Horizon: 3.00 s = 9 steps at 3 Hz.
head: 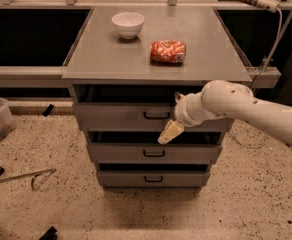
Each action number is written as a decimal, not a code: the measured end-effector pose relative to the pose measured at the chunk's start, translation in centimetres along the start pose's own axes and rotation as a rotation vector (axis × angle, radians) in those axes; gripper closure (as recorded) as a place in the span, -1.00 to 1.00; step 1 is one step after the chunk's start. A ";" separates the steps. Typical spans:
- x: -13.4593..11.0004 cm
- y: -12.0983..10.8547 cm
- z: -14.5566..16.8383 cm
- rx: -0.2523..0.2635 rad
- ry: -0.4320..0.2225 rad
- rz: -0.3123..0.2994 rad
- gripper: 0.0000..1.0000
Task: Open top drawer
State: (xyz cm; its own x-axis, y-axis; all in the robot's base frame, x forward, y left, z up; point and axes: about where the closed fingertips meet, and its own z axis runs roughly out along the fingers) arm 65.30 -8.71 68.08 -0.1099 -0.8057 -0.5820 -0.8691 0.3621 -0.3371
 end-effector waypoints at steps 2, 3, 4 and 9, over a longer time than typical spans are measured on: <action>0.5 0.5 1.6 -0.054 0.068 -0.005 -1.00; 2.3 1.2 0.7 -0.125 0.154 0.011 -1.00; 3.6 1.8 -2.6 -0.205 0.229 0.029 -1.00; 2.1 3.6 -4.8 -0.278 0.171 0.040 -1.00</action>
Offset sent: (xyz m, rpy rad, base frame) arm -0.0037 0.0005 -0.0320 -0.1075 0.1620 0.0208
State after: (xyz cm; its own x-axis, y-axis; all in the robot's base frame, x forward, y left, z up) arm 59.64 -11.36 69.17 -0.2054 -0.8692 -0.4497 -0.9582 0.2721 -0.0881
